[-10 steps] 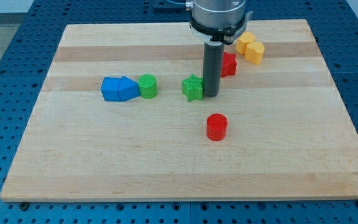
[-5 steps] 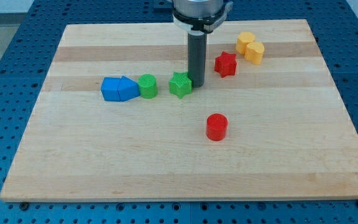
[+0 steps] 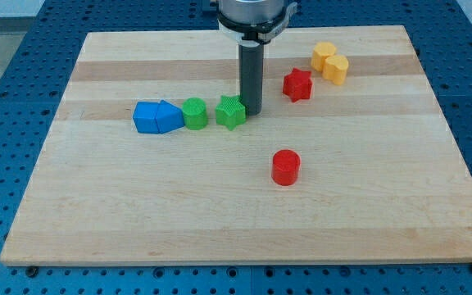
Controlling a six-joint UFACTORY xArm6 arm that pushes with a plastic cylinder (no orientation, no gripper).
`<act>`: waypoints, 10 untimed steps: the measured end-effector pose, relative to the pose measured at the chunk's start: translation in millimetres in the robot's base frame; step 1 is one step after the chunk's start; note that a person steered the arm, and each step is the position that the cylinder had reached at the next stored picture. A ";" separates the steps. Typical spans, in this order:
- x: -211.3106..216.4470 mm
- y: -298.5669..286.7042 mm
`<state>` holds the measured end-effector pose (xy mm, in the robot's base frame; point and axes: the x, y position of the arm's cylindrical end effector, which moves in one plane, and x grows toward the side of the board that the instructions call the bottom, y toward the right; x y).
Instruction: Push the green star closer to green circle
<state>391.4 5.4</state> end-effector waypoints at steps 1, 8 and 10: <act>0.0 -1.2; 5.8 -12.7; 5.8 5.3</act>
